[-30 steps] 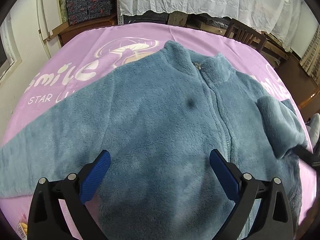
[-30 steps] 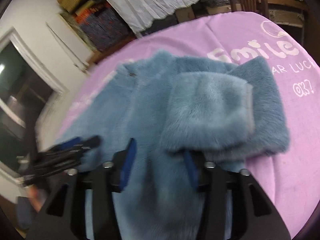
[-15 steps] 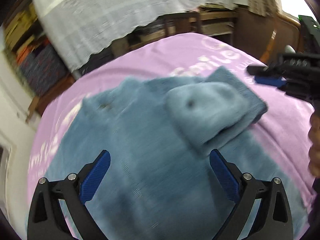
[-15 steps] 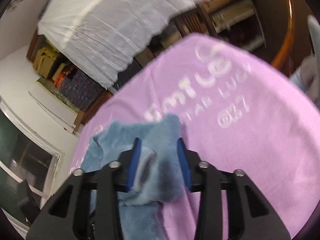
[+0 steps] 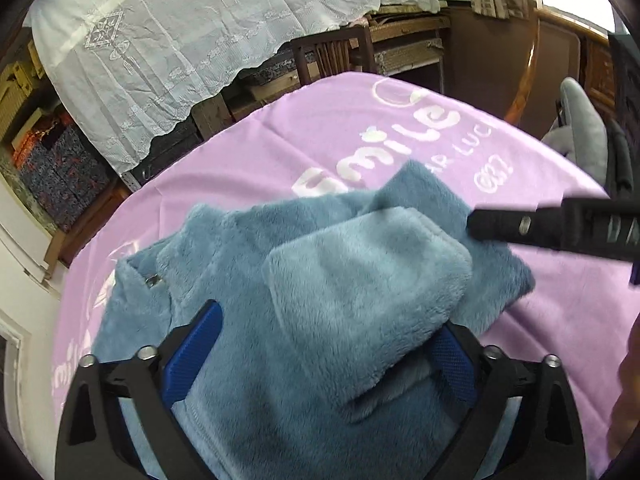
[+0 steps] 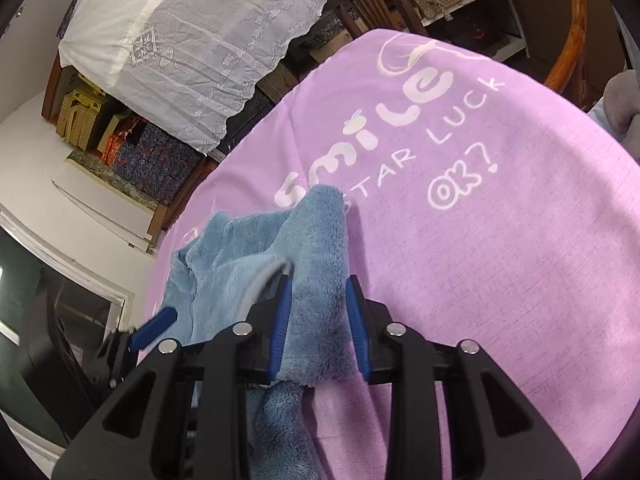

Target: Fold large clothes

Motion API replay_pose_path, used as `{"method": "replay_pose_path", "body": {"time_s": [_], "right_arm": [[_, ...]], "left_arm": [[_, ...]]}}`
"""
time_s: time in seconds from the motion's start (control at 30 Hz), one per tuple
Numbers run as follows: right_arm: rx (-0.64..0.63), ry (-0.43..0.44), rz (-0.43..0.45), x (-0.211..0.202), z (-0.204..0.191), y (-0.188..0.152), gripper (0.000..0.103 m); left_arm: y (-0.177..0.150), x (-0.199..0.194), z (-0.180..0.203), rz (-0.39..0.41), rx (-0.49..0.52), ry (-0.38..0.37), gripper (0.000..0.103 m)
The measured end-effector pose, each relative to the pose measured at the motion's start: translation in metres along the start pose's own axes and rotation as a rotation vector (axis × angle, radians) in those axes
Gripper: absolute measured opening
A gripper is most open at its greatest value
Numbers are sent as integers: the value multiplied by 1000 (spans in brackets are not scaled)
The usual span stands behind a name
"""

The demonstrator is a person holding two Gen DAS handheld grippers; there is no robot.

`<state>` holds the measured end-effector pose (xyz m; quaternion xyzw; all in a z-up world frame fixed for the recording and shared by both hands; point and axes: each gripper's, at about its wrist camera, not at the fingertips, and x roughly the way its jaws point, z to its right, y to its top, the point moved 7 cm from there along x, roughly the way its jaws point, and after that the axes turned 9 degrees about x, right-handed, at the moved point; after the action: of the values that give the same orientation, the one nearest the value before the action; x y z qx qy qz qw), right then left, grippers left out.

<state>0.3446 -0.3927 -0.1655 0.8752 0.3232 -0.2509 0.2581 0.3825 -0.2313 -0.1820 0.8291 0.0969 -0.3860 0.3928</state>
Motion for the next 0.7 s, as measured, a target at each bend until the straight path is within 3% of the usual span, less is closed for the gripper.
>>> {"method": "replay_pose_path", "body": {"time_s": [0.03,0.07,0.1,0.13,0.17,0.5,0.63,0.7], "right_arm": [[-2,-2,-2,1,-1,0,28],[-4,-1,-2,2,-1,-1,28],[-6,1,1,2,-1,-1,28],[-9,4,4,1,-2,0,28],[-13,15,10,0,-4,0,28],[-98,104,9,-3,-31,-10,28],[-158,117,-15,1,-44,-20,28],[-199,108,-40,7,-51,-28,28]], "left_arm": [[2,0,-1,5,-4,-5,75],[2,0,-2,6,-14,-17,53],[2,2,-4,-2,-32,-37,41],[1,2,-6,-8,-50,-52,16],[-1,2,-11,-11,-75,-61,8],[-33,-54,-106,98,-345,35,8],[-64,-63,-127,94,-405,65,8],[-78,-60,-130,74,-416,55,14]]}}
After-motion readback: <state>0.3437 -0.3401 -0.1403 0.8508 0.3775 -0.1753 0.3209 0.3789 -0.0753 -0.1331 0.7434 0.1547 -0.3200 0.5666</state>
